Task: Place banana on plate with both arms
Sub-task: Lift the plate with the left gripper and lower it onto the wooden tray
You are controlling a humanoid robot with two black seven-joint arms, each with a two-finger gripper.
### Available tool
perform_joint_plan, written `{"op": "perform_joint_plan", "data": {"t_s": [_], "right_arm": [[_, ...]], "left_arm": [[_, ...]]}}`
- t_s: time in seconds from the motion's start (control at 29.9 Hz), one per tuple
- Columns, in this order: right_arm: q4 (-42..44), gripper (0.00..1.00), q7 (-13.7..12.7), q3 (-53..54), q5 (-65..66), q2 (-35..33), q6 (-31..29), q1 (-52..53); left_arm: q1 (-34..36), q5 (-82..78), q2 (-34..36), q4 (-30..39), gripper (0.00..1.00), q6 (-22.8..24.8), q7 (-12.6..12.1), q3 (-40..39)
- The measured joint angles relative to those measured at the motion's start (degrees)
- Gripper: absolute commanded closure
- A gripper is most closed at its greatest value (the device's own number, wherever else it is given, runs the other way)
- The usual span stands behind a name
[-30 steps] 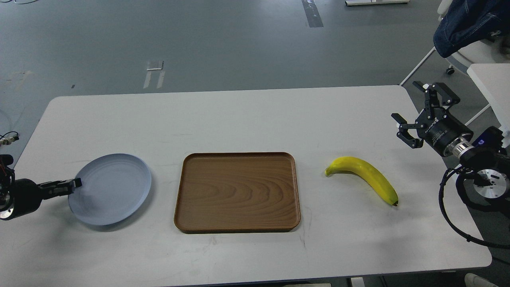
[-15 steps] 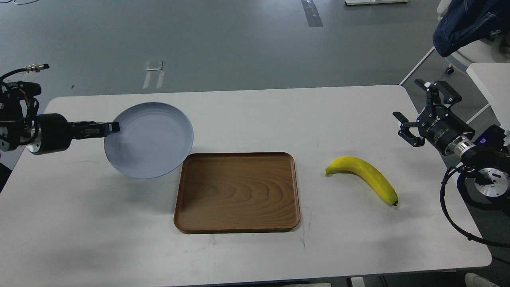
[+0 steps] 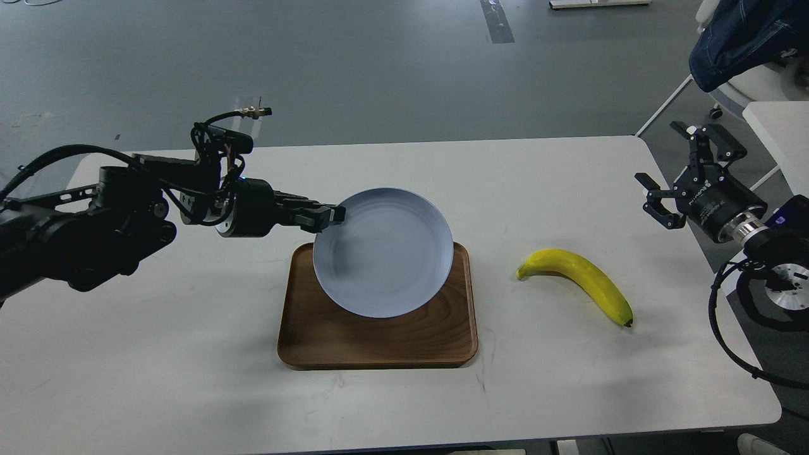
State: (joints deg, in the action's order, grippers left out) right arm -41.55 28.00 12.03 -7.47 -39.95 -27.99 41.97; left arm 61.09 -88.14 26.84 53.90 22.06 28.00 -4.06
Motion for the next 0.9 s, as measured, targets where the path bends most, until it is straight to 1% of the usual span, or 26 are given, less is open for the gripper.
{"op": "perform_joint_plan", "data": {"t_s": [0.27, 0.53, 0.9], "right_arm": [[0.2, 0.0, 0.0, 0.1, 0.0, -0.9, 0.0, -0.4], [0.3, 0.0, 0.0, 0.2, 0.0, -1.1, 0.0, -0.4], [0.3, 0.0, 0.0, 0.1, 0.0, -0.9, 0.0, -0.5]], "left_arm": [[-0.6, -0.1, -3.4, -4.4, 1.0, 0.0, 0.0, 4.2], [-0.9, 0.0, -8.0, -9.9, 1.0, -0.3, 0.0, 4.6], [-1.9, 0.0, -8.8, -11.7, 1.0, -1.1, 0.0, 6.1]]}}
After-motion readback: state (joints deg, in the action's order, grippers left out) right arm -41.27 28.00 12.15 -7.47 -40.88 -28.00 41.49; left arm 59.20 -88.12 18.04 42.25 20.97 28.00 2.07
